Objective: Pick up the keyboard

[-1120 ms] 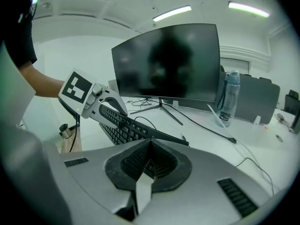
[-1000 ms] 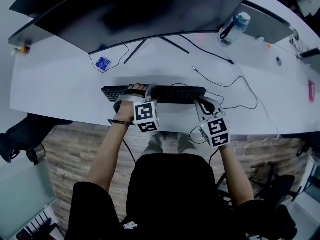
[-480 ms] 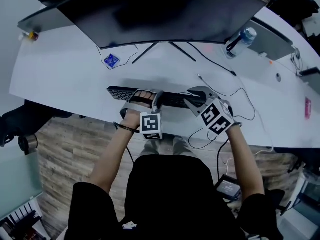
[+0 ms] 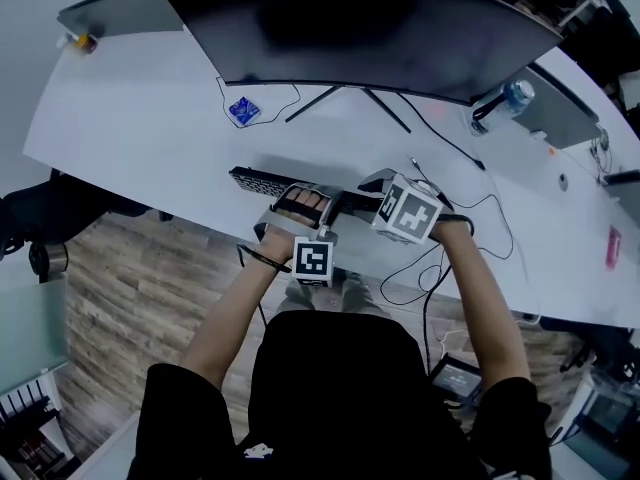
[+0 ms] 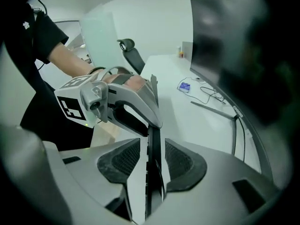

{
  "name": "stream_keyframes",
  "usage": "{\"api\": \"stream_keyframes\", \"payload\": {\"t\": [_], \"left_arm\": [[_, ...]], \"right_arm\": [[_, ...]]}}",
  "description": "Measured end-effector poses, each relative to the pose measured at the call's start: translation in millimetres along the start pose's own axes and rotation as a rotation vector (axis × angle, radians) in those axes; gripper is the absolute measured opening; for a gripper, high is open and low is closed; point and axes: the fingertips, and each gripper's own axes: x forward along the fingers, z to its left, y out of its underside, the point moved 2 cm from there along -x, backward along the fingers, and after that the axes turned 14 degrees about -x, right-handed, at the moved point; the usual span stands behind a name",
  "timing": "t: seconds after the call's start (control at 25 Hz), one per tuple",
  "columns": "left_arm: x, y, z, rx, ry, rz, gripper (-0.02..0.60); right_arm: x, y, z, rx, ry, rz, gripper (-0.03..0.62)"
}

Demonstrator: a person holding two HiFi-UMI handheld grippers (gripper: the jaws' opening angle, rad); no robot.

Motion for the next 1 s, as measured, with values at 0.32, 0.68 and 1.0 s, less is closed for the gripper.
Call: {"api": "stream_keyframes", "payload": {"t": [0.32, 0.68, 1.0], "left_arm": [[-6, -1, -3, 0.018, -0.050, -0.027, 0.187], [-2, 3, -3, 0.052, -0.129, -0.029, 0.187], [-2, 3, -3, 0.042, -0.131, -0.037, 0.187]], "right_arm": [[40, 4, 6, -0.055, -0.139, 0.133, 0.146], [69, 0, 11, -0.113, -0.181, 0.208, 0.144], [80, 2, 12, -0.193, -0.174, 0.291, 0.143]]}}
